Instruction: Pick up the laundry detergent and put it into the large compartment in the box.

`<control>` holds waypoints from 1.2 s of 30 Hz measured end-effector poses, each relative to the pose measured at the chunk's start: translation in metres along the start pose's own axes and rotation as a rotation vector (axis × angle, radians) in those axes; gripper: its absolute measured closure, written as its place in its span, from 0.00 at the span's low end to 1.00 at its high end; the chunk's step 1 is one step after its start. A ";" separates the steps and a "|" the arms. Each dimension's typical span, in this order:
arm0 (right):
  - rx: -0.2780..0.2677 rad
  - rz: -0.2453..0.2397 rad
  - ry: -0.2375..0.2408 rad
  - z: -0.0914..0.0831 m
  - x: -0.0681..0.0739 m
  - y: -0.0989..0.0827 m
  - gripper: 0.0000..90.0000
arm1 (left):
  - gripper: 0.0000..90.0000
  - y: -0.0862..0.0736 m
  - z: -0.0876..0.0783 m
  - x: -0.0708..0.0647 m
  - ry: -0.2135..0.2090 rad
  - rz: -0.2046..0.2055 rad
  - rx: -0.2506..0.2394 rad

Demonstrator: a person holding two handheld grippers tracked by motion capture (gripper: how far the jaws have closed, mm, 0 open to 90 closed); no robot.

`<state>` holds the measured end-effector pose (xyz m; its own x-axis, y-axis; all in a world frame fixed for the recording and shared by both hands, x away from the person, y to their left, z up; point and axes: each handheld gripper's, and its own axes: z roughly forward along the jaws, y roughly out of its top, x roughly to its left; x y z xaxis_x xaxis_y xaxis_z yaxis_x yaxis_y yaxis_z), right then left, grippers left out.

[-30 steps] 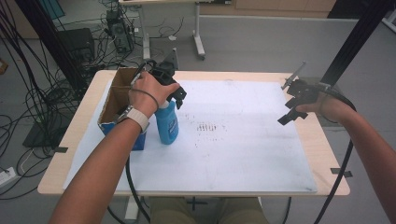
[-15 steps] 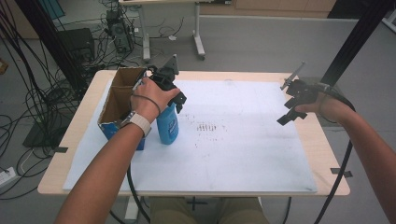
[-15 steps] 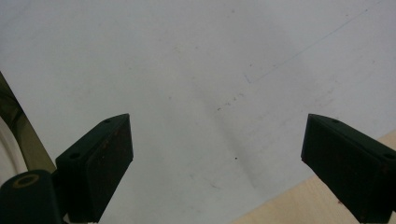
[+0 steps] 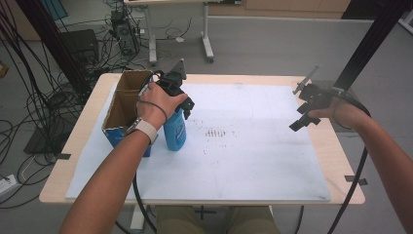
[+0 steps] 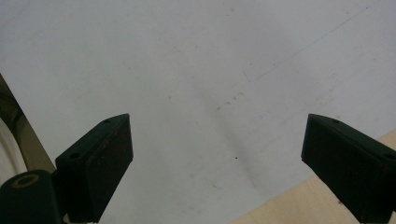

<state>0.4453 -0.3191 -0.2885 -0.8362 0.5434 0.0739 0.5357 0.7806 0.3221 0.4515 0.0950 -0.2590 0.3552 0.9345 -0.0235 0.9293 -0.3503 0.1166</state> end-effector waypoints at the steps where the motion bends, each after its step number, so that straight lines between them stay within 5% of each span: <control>1: 0.001 -0.001 -0.001 0.000 0.000 0.000 0.10 | 0.09 0.000 0.000 0.000 0.000 0.001 0.001; 36: 0.006 0.001 0.003 0.000 0.001 0.001 0.10 | 0.09 -0.001 -0.003 0.002 -0.009 0.002 -0.007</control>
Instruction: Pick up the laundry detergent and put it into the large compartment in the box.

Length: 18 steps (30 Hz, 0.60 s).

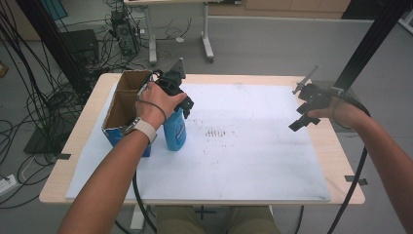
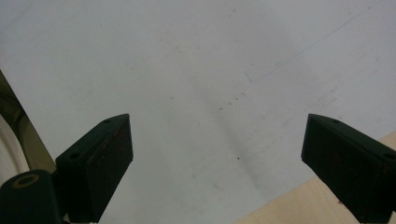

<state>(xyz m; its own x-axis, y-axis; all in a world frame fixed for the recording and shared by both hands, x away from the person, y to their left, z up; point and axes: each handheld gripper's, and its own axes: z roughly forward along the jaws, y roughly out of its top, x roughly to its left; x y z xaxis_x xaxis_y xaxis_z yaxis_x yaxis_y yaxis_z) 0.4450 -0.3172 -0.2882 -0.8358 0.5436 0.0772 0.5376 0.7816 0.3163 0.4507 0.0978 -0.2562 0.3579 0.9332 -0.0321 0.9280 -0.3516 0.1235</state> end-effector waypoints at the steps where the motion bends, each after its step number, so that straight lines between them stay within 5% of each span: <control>1: 0.000 -0.001 0.000 0.000 0.000 0.000 0.10 | 0.09 0.000 0.000 0.000 -0.001 -0.002 -0.001; 18: 0.001 0.002 -0.003 0.000 0.000 0.002 0.10 | 0.09 0.001 0.000 0.000 -0.004 -0.001 -0.002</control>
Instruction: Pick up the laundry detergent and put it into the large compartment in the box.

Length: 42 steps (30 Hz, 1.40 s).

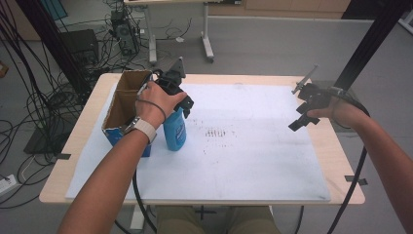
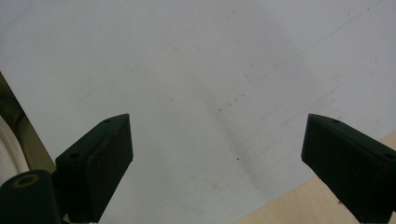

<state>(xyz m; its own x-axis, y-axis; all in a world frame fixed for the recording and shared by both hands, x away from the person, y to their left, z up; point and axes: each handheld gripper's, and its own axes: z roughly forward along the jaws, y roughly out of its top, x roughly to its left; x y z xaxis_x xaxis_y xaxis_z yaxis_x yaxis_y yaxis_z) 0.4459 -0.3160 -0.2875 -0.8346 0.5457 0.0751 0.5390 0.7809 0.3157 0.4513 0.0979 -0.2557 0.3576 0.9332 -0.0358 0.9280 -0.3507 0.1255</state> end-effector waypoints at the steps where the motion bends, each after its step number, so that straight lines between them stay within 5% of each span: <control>1: -0.001 -0.001 0.000 0.000 0.000 0.000 0.10 | 0.09 0.000 0.000 0.000 0.000 0.003 0.002; 42: -0.004 0.000 -0.002 -0.001 0.000 0.000 0.10 | 0.09 -0.001 0.000 -0.001 0.006 0.003 0.001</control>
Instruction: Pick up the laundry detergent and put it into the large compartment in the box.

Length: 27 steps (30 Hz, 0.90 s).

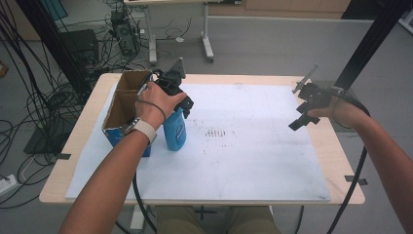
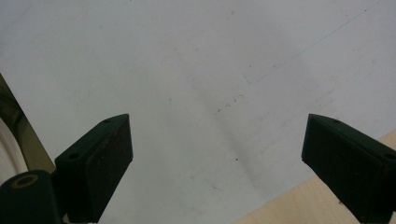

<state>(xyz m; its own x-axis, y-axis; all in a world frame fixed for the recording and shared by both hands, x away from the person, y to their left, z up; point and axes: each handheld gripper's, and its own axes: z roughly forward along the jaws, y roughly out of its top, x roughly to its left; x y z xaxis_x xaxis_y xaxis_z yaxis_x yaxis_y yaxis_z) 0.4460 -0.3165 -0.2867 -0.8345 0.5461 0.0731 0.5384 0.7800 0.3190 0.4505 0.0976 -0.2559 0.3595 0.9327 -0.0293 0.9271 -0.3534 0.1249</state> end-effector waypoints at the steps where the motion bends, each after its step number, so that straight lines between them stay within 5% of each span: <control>1: 0.000 0.000 0.000 0.000 0.000 0.000 0.10 | 0.09 0.000 0.000 0.000 0.001 -0.002 -0.001; 27: -0.003 0.002 -0.001 -0.001 0.000 -0.001 0.10 | 0.09 0.000 0.000 0.000 -0.005 -0.002 -0.006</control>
<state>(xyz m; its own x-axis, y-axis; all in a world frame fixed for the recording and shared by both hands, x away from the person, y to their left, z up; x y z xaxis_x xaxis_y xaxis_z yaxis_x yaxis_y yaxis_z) 0.4456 -0.3177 -0.2855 -0.8336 0.5476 0.0726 0.5393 0.7782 0.3219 0.4504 0.0977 -0.2558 0.3577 0.9332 -0.0342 0.9273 -0.3507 0.1309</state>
